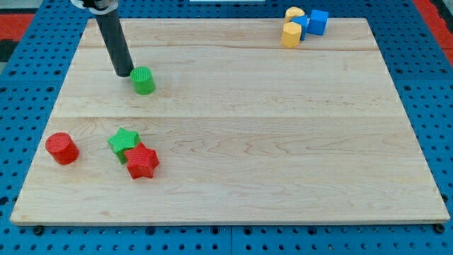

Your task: Slide the green circle a bit up and right

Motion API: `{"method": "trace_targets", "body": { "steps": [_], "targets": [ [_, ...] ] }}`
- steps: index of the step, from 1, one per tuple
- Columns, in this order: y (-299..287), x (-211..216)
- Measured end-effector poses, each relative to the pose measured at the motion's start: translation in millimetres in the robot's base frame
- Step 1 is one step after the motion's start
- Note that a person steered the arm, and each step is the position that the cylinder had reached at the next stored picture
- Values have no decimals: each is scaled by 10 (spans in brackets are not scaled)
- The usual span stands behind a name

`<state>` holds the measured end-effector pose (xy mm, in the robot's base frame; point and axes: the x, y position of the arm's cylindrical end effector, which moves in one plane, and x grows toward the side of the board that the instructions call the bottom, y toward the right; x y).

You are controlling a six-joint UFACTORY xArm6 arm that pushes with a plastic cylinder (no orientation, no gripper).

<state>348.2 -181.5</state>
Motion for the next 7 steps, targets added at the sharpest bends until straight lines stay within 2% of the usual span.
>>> {"method": "trace_targets", "body": {
  "steps": [1, 2, 3, 5, 6, 7],
  "targets": [
    [-121, 476],
    [402, 644],
    [918, 641],
    [1203, 461],
    [936, 606],
    [232, 549]
  ]
}}
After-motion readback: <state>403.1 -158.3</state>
